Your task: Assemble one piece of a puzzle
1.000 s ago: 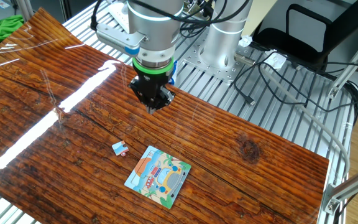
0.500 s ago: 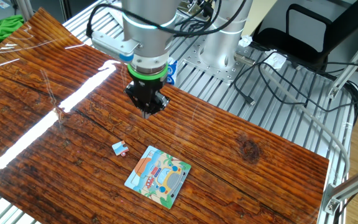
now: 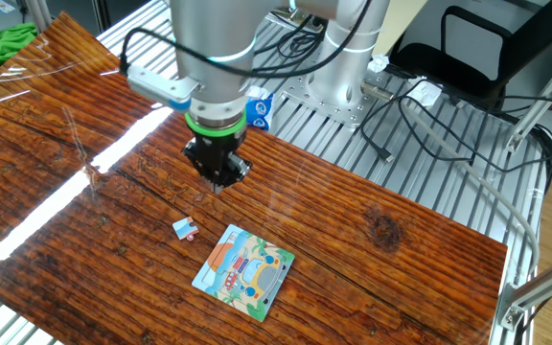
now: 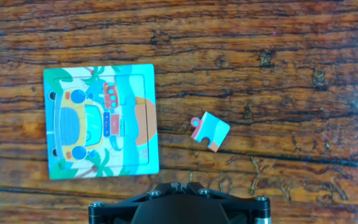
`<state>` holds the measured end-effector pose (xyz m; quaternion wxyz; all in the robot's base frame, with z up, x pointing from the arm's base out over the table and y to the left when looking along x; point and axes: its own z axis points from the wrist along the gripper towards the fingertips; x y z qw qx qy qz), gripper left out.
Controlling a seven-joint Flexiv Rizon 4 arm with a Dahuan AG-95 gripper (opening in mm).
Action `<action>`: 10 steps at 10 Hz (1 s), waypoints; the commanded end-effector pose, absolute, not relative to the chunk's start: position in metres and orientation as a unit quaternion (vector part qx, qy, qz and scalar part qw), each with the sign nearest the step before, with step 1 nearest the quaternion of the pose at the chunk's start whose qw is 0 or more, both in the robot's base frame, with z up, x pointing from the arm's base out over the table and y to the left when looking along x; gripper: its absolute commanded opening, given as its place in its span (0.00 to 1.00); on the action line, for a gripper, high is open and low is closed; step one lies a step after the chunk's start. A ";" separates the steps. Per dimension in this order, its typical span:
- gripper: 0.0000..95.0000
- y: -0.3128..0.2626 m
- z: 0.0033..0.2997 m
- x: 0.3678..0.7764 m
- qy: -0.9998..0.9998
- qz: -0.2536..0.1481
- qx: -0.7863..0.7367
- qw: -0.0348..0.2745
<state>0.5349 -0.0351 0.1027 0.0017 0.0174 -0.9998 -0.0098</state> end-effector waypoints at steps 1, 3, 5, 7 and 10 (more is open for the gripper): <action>0.00 -0.038 0.100 0.538 -1.000 -0.013 0.013 0.003; 0.00 -0.045 0.092 0.551 -1.000 -0.012 0.010 0.003; 0.00 -0.048 0.086 0.560 -1.000 -0.014 0.008 0.007; 0.00 -0.053 0.081 0.570 -1.000 -0.014 0.009 0.006; 0.00 -0.060 0.085 0.586 -1.000 -0.013 0.024 0.007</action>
